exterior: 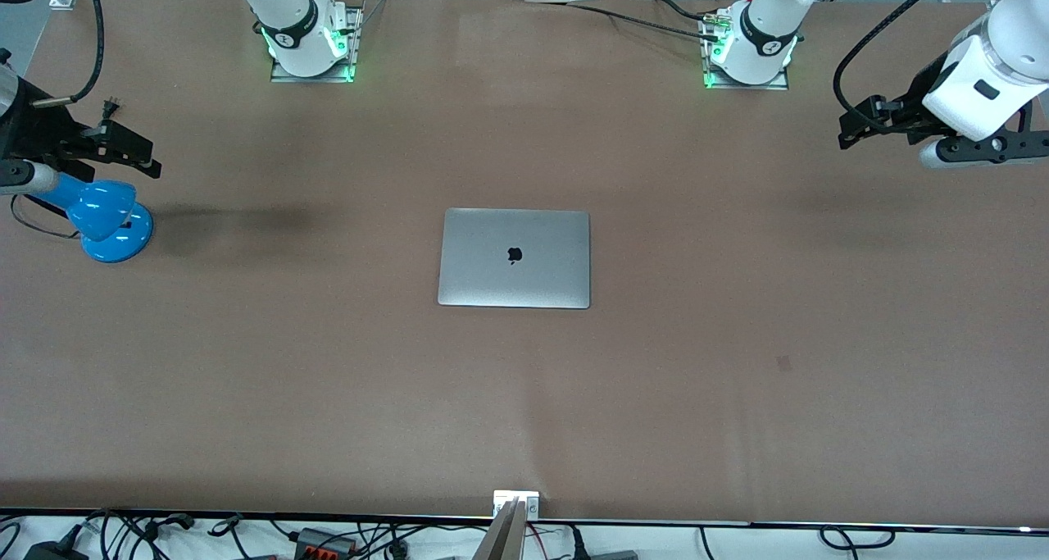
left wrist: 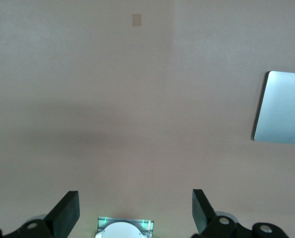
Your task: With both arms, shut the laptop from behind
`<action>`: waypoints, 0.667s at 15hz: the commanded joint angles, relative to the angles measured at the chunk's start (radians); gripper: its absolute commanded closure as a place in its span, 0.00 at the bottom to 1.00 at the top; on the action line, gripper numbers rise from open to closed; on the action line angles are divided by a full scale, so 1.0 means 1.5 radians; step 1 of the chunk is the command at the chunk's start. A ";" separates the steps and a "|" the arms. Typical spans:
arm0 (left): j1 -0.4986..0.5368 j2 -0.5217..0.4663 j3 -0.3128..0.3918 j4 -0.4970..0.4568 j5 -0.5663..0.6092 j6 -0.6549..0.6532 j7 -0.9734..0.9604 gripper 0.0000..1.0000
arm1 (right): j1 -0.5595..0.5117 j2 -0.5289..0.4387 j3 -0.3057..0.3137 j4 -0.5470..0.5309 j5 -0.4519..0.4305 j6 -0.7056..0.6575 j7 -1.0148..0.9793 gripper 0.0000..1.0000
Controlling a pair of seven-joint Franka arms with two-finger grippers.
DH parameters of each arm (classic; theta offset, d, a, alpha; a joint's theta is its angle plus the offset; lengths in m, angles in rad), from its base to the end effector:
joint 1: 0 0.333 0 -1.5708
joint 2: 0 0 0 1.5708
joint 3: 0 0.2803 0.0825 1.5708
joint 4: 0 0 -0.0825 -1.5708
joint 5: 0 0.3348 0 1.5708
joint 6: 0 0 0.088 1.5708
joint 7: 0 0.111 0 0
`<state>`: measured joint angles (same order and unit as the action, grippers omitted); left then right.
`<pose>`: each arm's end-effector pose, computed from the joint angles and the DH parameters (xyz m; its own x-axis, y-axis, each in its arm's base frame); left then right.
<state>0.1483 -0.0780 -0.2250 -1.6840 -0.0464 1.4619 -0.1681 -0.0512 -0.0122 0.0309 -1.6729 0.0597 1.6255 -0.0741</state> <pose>0.4674 -0.0453 0.5661 0.9848 0.0902 -0.1483 0.0918 -0.9958 0.0042 0.5040 -0.0038 0.5525 0.9983 0.0504 -0.0308 0.0484 -0.9969 -0.0615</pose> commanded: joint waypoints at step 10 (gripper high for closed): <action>-0.047 0.042 0.032 0.056 0.014 -0.029 0.002 0.00 | -0.008 -0.009 0.006 -0.002 -0.001 -0.005 0.003 0.00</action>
<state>0.0927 -0.0329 -0.1848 -1.6377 -0.0464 1.4426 -0.1688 -0.0518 -0.0122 0.0309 -1.6728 0.0597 1.6255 -0.0741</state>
